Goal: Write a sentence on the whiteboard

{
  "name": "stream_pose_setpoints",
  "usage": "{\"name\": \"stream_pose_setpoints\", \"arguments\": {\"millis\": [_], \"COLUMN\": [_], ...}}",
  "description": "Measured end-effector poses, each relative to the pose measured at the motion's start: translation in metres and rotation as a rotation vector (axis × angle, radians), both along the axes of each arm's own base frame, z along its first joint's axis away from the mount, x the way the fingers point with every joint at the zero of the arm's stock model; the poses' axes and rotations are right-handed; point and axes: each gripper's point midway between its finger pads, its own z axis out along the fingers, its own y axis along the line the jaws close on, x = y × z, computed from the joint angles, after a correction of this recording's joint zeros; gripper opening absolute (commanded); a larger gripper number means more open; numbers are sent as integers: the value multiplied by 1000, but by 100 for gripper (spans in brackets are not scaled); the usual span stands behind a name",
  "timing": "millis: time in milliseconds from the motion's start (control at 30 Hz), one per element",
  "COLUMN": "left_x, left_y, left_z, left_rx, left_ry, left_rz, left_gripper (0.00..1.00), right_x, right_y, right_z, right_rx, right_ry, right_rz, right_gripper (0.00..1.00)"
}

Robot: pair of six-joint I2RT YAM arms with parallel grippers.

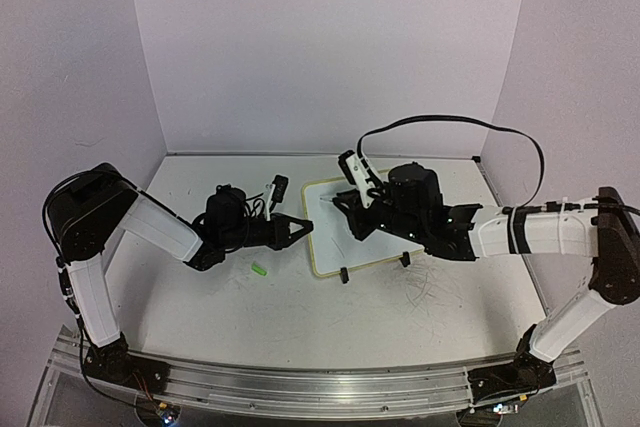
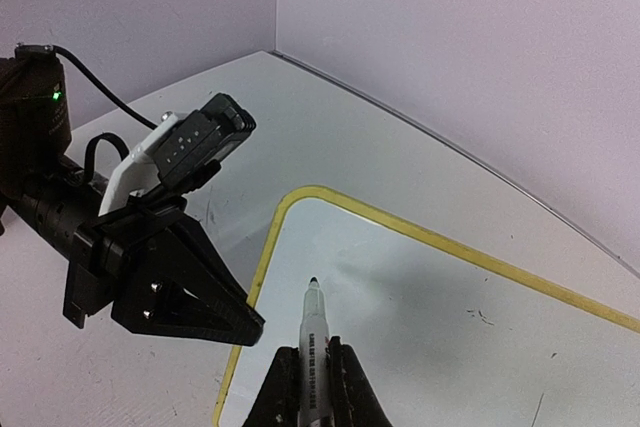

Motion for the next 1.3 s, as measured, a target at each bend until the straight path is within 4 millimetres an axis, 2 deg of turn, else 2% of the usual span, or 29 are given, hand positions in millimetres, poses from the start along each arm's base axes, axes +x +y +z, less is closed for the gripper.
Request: {"name": "stream_pose_setpoints", "arguments": {"millis": [667,1300], "left_x": [0,0], "left_y": [0,0], "left_z": [0,0], "left_rx": [0,-1], "left_ry": [1,2], "left_rz": [0,1], "left_gripper": [0,0], "right_x": [7,14], "right_y": [7,6], "right_z": [-5,-13], "right_rx": [2,-9], "right_ry": [-5,-14], "right_rz": [-8,-48], "right_gripper": [0,0]}}
